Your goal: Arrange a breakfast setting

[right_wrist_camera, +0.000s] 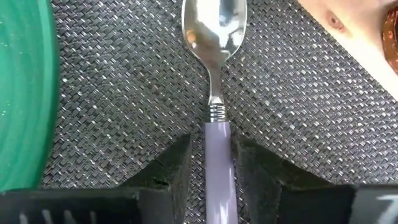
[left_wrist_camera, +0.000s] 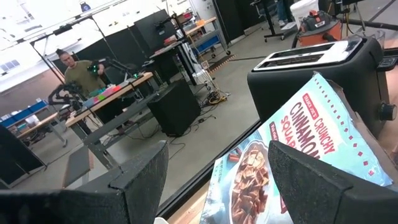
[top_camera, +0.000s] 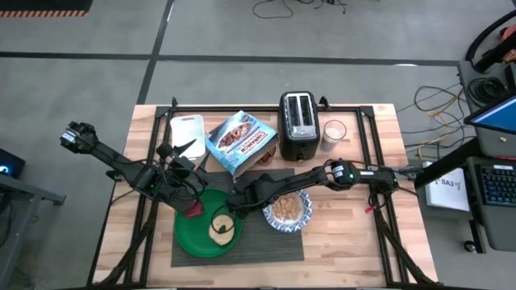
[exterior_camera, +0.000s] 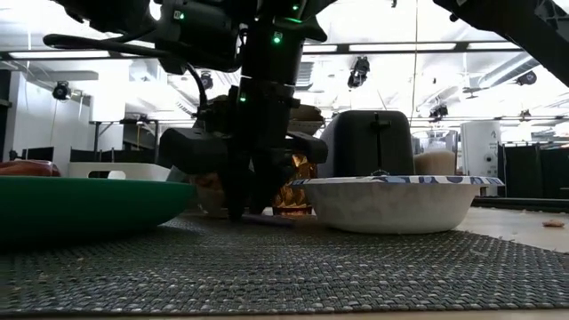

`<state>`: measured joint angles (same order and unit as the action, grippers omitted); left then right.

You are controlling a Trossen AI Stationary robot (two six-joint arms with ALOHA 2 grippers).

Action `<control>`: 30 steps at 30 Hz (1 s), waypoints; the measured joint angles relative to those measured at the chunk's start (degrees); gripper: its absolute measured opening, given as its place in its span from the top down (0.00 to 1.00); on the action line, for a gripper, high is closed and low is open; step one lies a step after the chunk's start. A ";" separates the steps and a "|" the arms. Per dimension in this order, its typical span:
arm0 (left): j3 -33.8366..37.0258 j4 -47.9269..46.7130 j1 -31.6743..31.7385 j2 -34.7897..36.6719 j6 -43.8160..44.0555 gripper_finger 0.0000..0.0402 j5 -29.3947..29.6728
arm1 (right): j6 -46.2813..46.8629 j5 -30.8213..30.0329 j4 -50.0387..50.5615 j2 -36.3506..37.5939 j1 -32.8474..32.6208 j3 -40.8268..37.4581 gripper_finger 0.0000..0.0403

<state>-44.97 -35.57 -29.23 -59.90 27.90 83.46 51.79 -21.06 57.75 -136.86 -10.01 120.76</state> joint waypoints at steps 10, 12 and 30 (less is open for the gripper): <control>0.00 0.00 0.00 0.00 0.00 0.36 0.00 | 0.09 0.00 -0.38 0.00 0.04 -0.08 0.85; 0.00 0.01 0.00 -0.01 0.00 0.36 0.00 | 0.09 -0.07 -0.36 0.00 0.05 -0.08 0.88; 0.00 0.02 0.00 -0.02 -0.24 0.36 0.00 | 4.28 0.29 2.70 1.66 -1.66 1.74 0.95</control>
<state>-44.97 -35.55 -29.23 -59.92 27.66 83.46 56.07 -20.77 60.45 -135.20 -11.67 122.50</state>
